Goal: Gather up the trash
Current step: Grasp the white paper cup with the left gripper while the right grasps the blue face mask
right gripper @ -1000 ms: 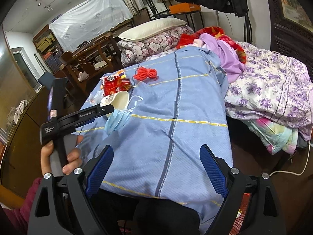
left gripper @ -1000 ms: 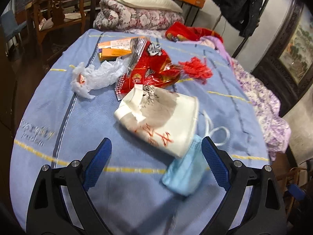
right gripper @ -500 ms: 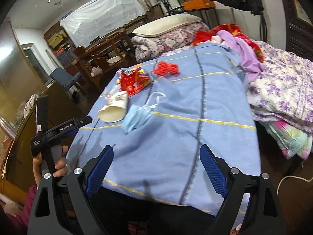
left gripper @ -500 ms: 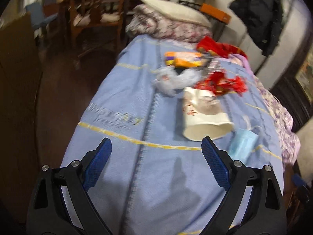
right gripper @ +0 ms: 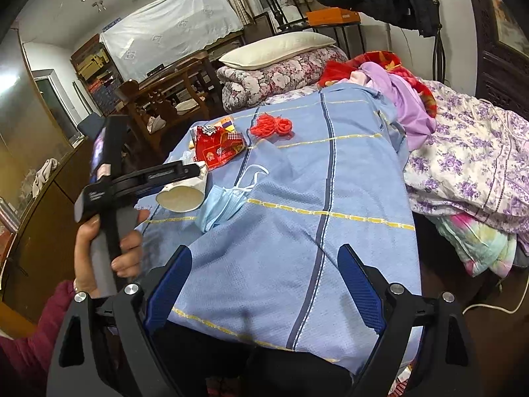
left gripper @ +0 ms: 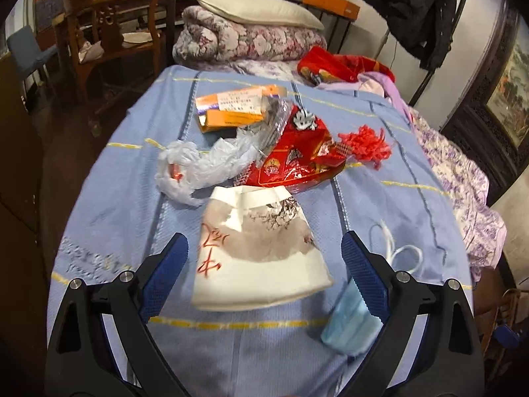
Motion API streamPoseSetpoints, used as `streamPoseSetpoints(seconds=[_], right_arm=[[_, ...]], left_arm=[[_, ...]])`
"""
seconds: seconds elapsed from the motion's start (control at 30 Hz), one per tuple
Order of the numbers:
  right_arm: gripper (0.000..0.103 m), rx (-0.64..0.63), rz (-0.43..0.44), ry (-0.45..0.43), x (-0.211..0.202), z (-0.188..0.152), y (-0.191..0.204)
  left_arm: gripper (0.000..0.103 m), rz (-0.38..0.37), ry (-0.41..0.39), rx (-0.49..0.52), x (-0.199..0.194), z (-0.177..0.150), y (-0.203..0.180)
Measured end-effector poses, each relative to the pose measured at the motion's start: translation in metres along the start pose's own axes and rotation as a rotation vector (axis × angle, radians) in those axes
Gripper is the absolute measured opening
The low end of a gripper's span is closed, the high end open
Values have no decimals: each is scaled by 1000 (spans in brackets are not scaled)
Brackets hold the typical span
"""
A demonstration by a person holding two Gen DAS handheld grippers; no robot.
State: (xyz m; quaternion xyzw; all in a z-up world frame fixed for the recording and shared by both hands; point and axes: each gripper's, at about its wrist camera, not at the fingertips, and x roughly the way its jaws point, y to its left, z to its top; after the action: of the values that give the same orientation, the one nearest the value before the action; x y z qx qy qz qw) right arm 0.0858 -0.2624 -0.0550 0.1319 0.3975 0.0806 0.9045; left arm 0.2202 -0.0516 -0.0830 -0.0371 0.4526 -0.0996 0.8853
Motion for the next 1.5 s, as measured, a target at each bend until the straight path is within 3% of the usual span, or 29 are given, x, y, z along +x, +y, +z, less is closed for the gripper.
streamPoseSetpoints(seconds=[0.1,0.2,0.27,0.4,0.63,0.83,1.13,1.3,1.33,1.37,1.4,1.5], right_arm=[[88,-3,1,6,3,-1,4],[88,-18,-6,2,2,-2,9],[88,-27,-10,1,1,-2,12],[88,-44,-1,1,3,-1,22],[87,-55,71,24,27,10,46],[71,-101,97,34,55,26,73],[65,-83,52,117,115,37,79],[65,-77,19,144,135,36,75],[63,-72,16,149,139,35,73],[50,-70,14,152,141,35,71],[27,-65,11,162,145,34,70],[15,-46,50,144,138,35,67]], left_arm=[[90,51,12,32,11,-4,-1],[78,31,-1,9,8,-9,12],[77,13,-30,-15,-3,-13,25],[77,22,-101,-4,-34,-28,39],[77,24,-110,-35,-52,-53,62],[77,-8,-98,-83,-46,-60,73],[79,-15,-101,-105,-35,-65,76],[80,56,-120,-54,-31,-71,66],[80,51,-122,-59,-31,-71,67],[80,35,-129,-73,-32,-71,71],[79,25,-132,-81,-32,-70,73],[74,6,-142,-109,-37,-71,78]])
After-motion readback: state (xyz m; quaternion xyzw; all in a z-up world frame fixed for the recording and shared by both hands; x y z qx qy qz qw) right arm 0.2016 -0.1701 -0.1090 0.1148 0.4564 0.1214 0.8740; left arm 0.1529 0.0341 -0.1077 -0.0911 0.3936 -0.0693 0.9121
